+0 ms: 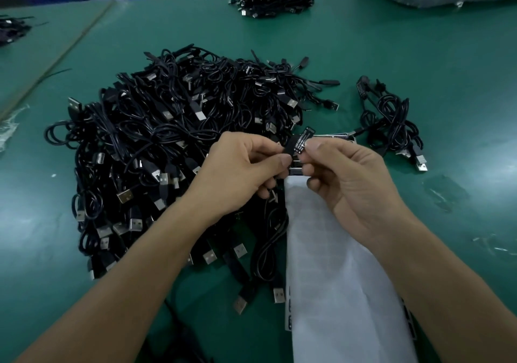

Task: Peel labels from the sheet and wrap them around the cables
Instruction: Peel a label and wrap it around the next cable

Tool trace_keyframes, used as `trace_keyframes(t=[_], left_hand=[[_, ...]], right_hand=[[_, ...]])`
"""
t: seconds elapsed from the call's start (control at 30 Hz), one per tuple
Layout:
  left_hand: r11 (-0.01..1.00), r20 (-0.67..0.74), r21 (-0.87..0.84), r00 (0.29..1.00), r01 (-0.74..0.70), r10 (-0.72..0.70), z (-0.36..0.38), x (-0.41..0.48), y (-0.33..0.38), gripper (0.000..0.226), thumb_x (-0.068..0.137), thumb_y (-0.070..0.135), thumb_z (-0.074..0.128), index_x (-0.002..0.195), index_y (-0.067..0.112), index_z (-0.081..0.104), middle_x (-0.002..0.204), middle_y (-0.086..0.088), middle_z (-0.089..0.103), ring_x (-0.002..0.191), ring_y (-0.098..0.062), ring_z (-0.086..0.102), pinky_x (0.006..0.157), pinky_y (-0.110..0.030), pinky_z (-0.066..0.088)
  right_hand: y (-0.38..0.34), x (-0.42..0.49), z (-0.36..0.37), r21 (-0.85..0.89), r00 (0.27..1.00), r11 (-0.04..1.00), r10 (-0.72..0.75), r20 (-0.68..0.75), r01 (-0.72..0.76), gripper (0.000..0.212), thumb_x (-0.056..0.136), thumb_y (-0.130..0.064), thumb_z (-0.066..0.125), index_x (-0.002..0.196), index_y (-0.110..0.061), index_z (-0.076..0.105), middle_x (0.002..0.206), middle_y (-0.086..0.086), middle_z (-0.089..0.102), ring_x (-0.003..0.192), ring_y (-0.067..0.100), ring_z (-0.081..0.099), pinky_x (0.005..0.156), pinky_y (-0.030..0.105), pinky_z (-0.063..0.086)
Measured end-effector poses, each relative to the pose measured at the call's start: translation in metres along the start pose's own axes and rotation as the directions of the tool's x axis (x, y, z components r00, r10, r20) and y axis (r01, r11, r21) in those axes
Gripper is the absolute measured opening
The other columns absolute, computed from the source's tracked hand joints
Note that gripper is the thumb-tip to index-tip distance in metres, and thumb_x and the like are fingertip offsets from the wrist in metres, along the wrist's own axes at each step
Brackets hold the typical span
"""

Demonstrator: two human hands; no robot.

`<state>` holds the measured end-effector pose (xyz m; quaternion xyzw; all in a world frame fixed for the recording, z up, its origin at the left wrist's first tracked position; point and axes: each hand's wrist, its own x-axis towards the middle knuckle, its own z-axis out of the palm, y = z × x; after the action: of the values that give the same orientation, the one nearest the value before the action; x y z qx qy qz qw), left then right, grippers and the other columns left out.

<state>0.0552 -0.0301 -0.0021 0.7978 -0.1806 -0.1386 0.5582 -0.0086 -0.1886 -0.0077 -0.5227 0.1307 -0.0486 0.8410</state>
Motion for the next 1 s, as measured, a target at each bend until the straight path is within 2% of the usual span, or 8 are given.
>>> trace_keyframes(t=[0.13, 0.27, 0.53, 1.0], left_hand=[[0.997, 0.027, -0.073, 1.000, -0.001, 0.003, 0.001, -0.005, -0.004, 0.008, 0.093, 0.011, 0.069, 0.097, 0.014, 0.075, 0.074, -0.004, 0.074, 0.057, -0.008, 0.064, 0.053, -0.020, 0.053], [0.991, 0.066, -0.132, 0.998, 0.018, -0.010, 0.005, -0.008, -0.007, 0.010, 0.091, 0.008, 0.071, 0.096, 0.016, 0.074, 0.074, -0.010, 0.074, 0.060, -0.014, 0.068, 0.055, -0.022, 0.056], [0.980, 0.094, -0.192, 0.995, 0.051, -0.033, 0.002, -0.010, -0.008, 0.008, 0.090, 0.003, 0.070, 0.098, 0.005, 0.072, 0.075, -0.009, 0.075, 0.061, -0.012, 0.070, 0.055, -0.020, 0.055], [0.978, 0.106, -0.186, 0.991, 0.097, -0.078, 0.003, -0.011, -0.006, 0.009, 0.089, 0.003, 0.072, 0.098, 0.003, 0.069, 0.072, -0.009, 0.075, 0.062, -0.014, 0.072, 0.054, -0.019, 0.055]], right_hand=[[0.002, -0.001, 0.002, -0.023, 0.999, 0.999, 0.036, 0.001, -0.036, 0.005, 0.071, -0.020, 0.077, 0.071, -0.016, 0.079, 0.071, 0.002, 0.070, 0.058, 0.006, 0.062, 0.048, 0.017, 0.047], [0.005, -0.002, 0.002, -0.122, 1.000, 0.992, 0.012, -0.019, -0.014, 0.020, 0.088, -0.013, 0.071, 0.069, -0.017, 0.078, 0.071, 0.002, 0.071, 0.060, 0.007, 0.063, 0.049, 0.017, 0.047], [0.007, -0.002, 0.001, -0.272, 0.998, 0.961, -0.064, -0.007, 0.060, 0.021, 0.090, -0.015, 0.071, 0.070, -0.020, 0.078, 0.074, 0.002, 0.072, 0.063, 0.006, 0.063, 0.053, 0.017, 0.046], [0.011, -0.001, 0.001, -0.363, 0.993, 0.925, -0.121, -0.009, 0.110, 0.027, 0.091, -0.015, 0.071, 0.068, -0.025, 0.078, 0.068, -0.001, 0.071, 0.059, 0.005, 0.060, 0.052, 0.016, 0.046]])
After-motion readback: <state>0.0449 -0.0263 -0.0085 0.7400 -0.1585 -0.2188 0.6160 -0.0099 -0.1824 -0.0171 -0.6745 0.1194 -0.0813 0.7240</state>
